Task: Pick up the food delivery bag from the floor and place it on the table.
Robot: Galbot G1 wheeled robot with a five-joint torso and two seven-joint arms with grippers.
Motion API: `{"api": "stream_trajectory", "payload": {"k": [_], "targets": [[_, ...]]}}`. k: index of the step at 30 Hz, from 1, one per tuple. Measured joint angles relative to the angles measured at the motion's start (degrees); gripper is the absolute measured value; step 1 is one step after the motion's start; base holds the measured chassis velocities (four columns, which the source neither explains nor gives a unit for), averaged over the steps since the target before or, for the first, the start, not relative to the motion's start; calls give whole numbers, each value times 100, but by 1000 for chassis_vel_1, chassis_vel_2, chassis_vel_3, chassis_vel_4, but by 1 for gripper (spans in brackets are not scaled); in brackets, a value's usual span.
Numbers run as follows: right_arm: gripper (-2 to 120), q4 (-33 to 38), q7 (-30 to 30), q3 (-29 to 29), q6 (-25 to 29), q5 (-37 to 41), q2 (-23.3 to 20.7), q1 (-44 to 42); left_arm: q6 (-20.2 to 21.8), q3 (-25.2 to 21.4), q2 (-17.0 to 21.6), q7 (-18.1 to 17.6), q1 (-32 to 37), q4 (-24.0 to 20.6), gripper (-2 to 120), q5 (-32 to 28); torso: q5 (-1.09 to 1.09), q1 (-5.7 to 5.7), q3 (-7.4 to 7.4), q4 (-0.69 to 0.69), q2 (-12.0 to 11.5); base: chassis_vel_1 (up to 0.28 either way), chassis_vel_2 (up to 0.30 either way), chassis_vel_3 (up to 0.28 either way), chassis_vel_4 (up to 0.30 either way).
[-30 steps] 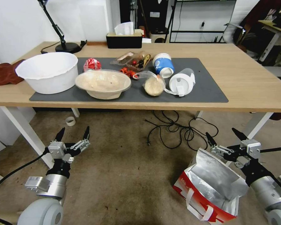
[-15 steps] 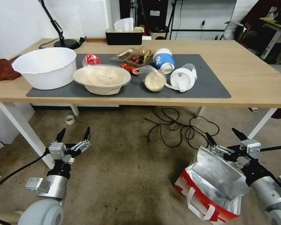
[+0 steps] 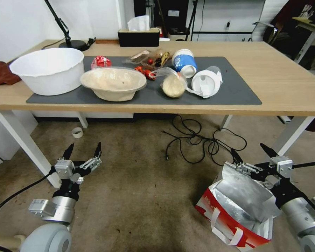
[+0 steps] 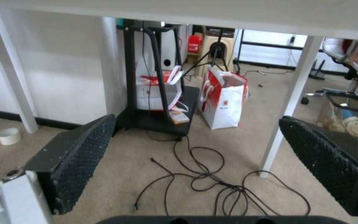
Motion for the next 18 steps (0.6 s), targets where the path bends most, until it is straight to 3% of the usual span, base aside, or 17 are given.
{"api": "stream_trajectory", "payload": {"k": [18], "targets": [[100,29,0,17,0,-11,6,-41,-43,-5,-3,24,33,-5,100,0,0,-118,-300,0,-419,0,0,0,0]]}}
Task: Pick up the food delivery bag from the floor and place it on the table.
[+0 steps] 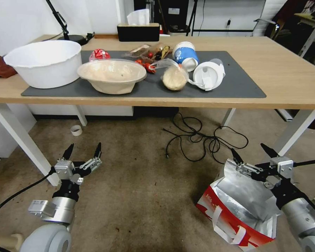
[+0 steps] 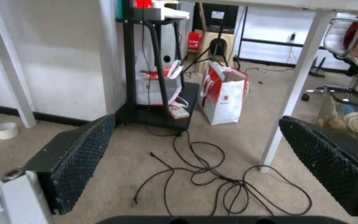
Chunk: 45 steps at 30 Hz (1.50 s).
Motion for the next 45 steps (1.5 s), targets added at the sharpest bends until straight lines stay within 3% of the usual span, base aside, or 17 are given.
{"api": "stream_trajectory", "payload": {"k": [45], "targets": [[100,-34,1,-77,-13,-134,38,6,-40,34,-13,34,-26,120,100,9,0,-202,-778,0,-980,0,0,0,0]]}}
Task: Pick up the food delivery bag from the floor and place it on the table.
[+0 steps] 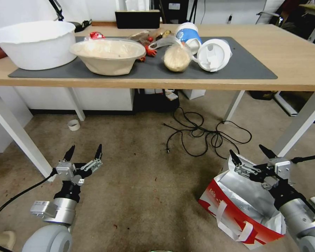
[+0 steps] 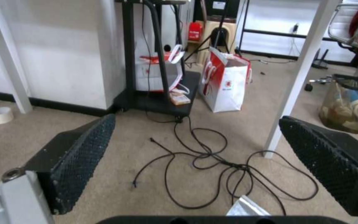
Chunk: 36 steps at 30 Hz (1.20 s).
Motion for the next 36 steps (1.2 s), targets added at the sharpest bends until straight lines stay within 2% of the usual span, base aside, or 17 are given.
{"api": "stream_trajectory", "payload": {"k": [13,15,21,35,36], "targets": [[100,-2,-1,-5,-1,-26,5,-6,-36,-2,-1,54,10,18,100,2,0,-7,-218,0,-222,0,0,0,0],[100,1,-1,-4,-1,-50,7,-14,-63,-8,-1,68,11,23,100,2,0,-7,-304,0,-313,0,0,0,0],[100,10,-1,0,-2,-72,17,-26,-67,-8,-2,72,18,24,100,-8,0,-26,-309,0,-399,0,0,0,0],[100,9,-1,-20,-2,-134,11,-46,-71,4,-3,85,15,19,100,-48,0,-28,-309,0,-378,0,0,0,0],[100,-39,-1,-35,-11,-201,-115,-70,-75,7,-6,86,12,30,100,-68,1,-27,-309,-1,-374,0,0,0,0]]}}
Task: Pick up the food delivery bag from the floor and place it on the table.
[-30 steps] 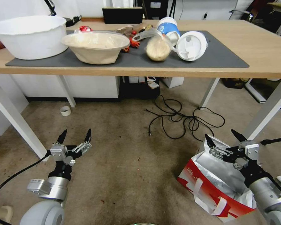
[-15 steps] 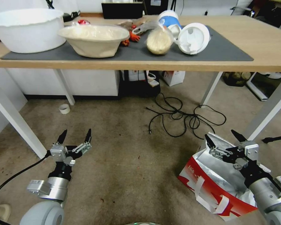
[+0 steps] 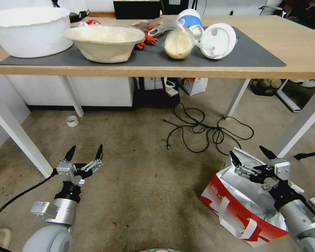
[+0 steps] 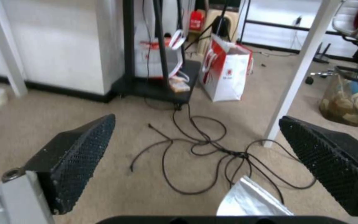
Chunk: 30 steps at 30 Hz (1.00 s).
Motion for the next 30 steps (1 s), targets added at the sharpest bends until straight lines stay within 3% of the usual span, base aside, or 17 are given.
{"api": "stream_trajectory", "payload": {"k": [4,6,11,14,18,22,26,30], "targets": [[100,-65,-1,43,-98,-46,-254,-13,-1,4,-1,1,-13,5,100,-10,0,1,0,0,5,0,0,0,0],[100,-200,-21,172,-320,-87,-756,5,-1,16,-15,2,-37,6,100,-18,1,2,0,0,11,0,0,0,0],[100,-405,-73,218,-658,-148,-1275,17,1,30,-26,2,-51,12,100,-20,0,3,0,0,16,0,0,0,0],[100,-787,-149,230,-1016,-228,-1910,59,5,31,-34,-3,-47,15,100,-21,2,5,0,0,21,0,0,0,0],[100,-990,-180,221,-1126,-268,-2214,78,23,32,-43,-12,-29,-14,100,-21,0,5,0,0,23,0,0,0,0],[100,-1479,-261,115,-1202,-400,-3092,161,97,45,-88,-46,73,-180,100,-22,0,6,0,1,28,0,0,0,0],[100,-1615,-338,45,-1287,-417,-3416,267,107,49,-99,-50,129,-246,100,-20,0,6,0,0,30,0,0,0,0],[100,-1967,-576,-328,-1568,-430,-4151,709,128,48,-142,-72,217,-356,100,-16,-1,7,0,-1,32,0,0,0,0]]}}
